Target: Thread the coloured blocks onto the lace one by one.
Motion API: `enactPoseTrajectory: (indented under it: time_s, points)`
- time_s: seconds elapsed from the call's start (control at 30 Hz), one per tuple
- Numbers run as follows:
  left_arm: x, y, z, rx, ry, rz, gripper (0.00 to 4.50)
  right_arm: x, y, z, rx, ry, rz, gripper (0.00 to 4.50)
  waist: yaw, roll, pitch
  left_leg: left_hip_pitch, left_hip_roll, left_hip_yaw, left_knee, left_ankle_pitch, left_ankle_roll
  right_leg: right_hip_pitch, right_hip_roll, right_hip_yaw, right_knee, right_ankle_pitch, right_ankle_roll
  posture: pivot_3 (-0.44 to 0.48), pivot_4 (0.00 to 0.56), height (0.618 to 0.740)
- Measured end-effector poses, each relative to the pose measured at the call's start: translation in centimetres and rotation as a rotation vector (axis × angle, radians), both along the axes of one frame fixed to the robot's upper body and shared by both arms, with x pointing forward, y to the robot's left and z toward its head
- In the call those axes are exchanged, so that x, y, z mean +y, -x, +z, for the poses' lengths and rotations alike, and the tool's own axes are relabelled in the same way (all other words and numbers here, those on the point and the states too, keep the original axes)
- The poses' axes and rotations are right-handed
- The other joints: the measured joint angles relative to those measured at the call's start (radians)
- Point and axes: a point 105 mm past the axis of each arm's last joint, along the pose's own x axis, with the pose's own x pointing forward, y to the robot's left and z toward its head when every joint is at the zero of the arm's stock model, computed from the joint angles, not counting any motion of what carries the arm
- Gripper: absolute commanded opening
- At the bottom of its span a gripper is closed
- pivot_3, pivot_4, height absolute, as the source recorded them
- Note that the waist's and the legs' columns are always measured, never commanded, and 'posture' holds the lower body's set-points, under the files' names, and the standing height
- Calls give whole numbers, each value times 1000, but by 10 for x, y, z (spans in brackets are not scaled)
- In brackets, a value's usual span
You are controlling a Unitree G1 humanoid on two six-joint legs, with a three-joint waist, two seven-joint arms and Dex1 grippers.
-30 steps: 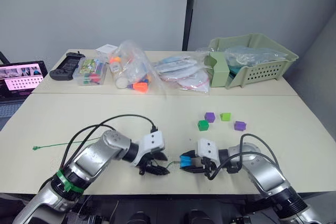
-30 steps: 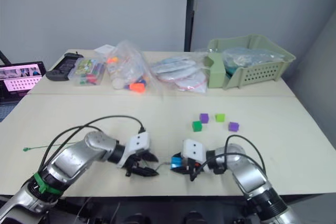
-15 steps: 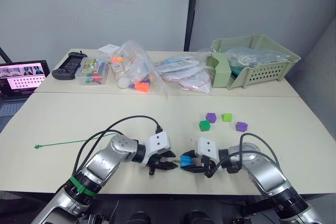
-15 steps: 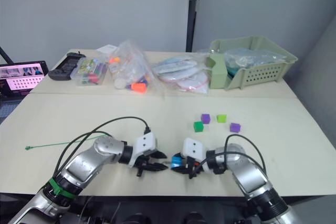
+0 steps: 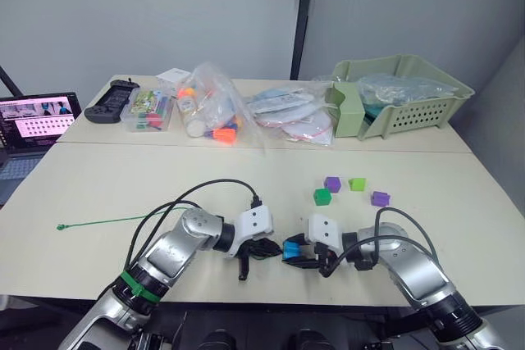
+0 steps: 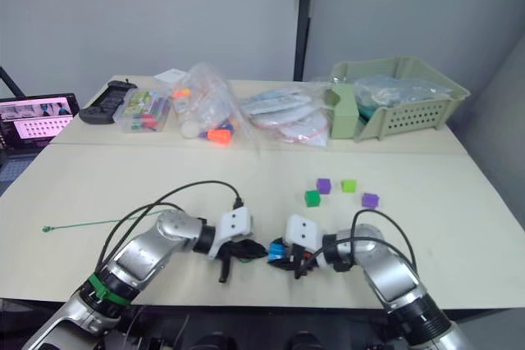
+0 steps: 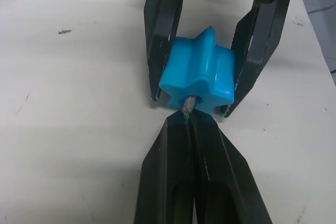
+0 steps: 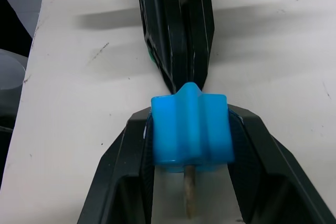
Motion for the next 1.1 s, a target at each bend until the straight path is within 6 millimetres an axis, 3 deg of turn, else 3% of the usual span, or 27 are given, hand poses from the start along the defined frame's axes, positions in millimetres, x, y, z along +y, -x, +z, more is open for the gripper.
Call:
enactPoseTrajectory:
  time_s: [0.23, 0.4, 0.47, 0.6, 0.67, 0.7, 0.97, 1.1]
  points:
    - [-1, 0, 1, 9, -22, -14, 47, 0, 0, 0, 3, 2, -3, 1370, 1, 0, 0, 0, 0, 0, 0, 0, 0, 0, 0, 0, 0, 0, 1, 0, 150, 740]
    - [5, 2, 1, 35, -36, -26, 1570, 1, 0, -1, 6, 2, -2, 1370, 0, 0, 0, 0, 0, 0, 0, 0, 0, 0, 0, 0, 0, 0, 1, 0, 150, 740]
    - [11, 2, 4, 34, -45, -23, 2201, 3, 1, -1, 11, -5, -3, 2410, -2, 0, 0, 0, 1, 0, 0, 0, 0, -1, 0, 0, 0, 0, 1, 0, 150, 740]
    - [14, 5, 8, 27, -60, -35, 3503, 0, -1, -2, 25, -6, -35, 3706, -2, 0, 0, -2, 0, 0, 0, 0, 0, -2, 0, 0, 0, 0, 0, 0, 150, 740]
    - [14, 6, 11, 17, -65, -43, 3544, -3, 0, 0, 23, 1, -51, 4398, -1, 0, 0, -4, 0, 0, 0, 0, 0, -4, 0, 0, 0, 0, 0, 0, 150, 740]
    - [12, 7, 11, 12, -66, -47, 3544, -7, 1, 1, 26, 1, -59, 4457, 2, 0, 0, -5, 0, 0, 0, 0, 0, -5, 0, 0, -1, 0, 0, 0, 150, 740]
    - [-16, 1, 15, -92, -95, -85, 3544, -37, 15, 8, 37, 39, -104, 4457, 2, 0, 0, -12, -1, 0, 1, 0, 0, -11, 0, 0, 0, 1, 1, 0, 150, 740]
    - [-26, 1, 15, -132, -106, -113, 3544, -42, 16, 7, 39, 50, -122, 4457, -2, 0, 0, -14, 0, 0, 1, 0, 0, -14, 0, 0, 1, 1, 1, 0, 150, 740]
